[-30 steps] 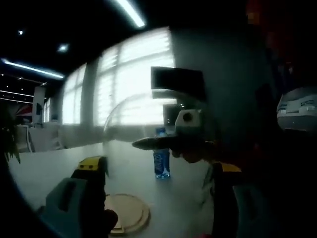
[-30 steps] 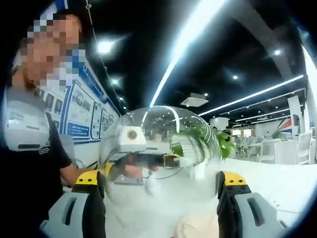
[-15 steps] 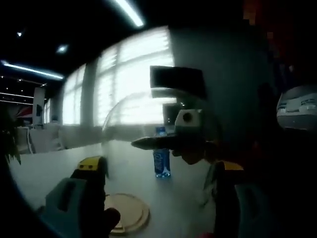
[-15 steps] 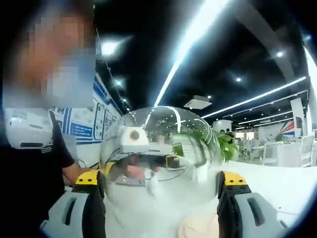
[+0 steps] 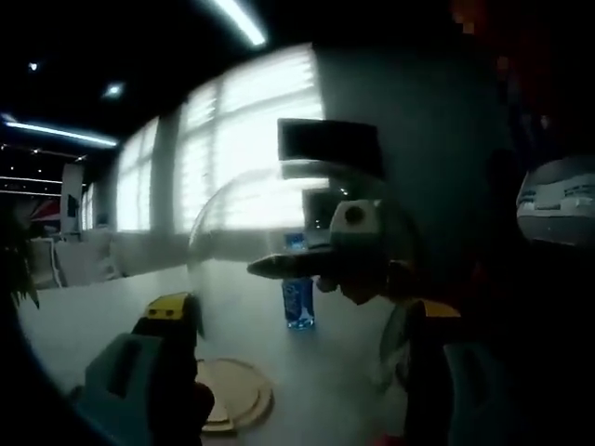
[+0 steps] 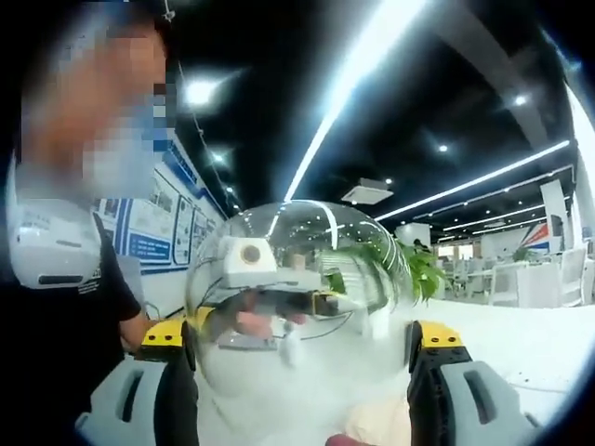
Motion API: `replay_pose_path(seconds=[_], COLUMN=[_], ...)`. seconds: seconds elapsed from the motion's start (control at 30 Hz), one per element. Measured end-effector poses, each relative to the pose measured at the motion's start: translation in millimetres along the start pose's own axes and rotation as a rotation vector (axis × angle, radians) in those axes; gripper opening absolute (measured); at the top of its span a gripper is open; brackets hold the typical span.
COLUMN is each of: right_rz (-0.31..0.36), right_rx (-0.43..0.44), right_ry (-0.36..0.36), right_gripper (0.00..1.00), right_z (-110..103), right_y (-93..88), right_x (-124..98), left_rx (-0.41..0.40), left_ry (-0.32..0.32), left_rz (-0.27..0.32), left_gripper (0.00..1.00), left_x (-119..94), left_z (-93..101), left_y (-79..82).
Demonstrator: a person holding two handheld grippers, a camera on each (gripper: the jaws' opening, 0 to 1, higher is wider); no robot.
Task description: Open the cover put in the Mizone put the cover back on
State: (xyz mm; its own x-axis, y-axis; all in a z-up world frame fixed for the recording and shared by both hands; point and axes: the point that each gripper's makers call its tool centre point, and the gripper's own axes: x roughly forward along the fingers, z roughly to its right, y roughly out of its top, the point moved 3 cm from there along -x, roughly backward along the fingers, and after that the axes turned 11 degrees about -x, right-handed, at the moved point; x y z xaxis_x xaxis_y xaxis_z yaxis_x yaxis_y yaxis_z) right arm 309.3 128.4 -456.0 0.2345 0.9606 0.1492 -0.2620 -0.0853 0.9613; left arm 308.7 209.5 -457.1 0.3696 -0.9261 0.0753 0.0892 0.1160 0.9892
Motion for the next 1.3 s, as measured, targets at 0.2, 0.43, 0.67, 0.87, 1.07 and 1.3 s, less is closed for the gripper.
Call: replay_pose_path(seconds=[0.2, 0.43, 0.67, 0.87, 1.07, 1.3], right_rz=[-0.014, -0.005, -0.018, -0.015, -0.032, 0.006], right_rx=[0.003, -0.008, -0.001, 0.012, 0.091, 0.074], right_ry=[-0.015, -0.028, -0.020, -0.020, -0.038, -0.049], right_gripper=[0.89, 0.89, 0.89, 0.89, 0.88, 0.88], right_z=[-2, -6, -15, -24, -29, -28], right_y=[1.2, 2.9, 4.8, 7.7, 4.6, 7.9], right_x=[0, -2, -4, -7, -12, -20], left_rx=[0.001, 0.014, 0.014, 0.009, -0.060, -0.033], left_ry=[0.032, 0.039, 0.047, 0.044, 0.047, 0.025], left_rz=[0.001, 0.002, 0.002, -0.004, -0.020, 0.025], left_gripper=[0.81, 0.81, 0.80, 0.80, 0.80, 0.80], left_x=[-3, -3, -7, -10, -13, -11], left_z=[3.6, 8.5, 16.1, 24.9, 28.6, 31.8], left_y=[1.0, 1.5, -0.1, -0.3, -7.2, -7.0])
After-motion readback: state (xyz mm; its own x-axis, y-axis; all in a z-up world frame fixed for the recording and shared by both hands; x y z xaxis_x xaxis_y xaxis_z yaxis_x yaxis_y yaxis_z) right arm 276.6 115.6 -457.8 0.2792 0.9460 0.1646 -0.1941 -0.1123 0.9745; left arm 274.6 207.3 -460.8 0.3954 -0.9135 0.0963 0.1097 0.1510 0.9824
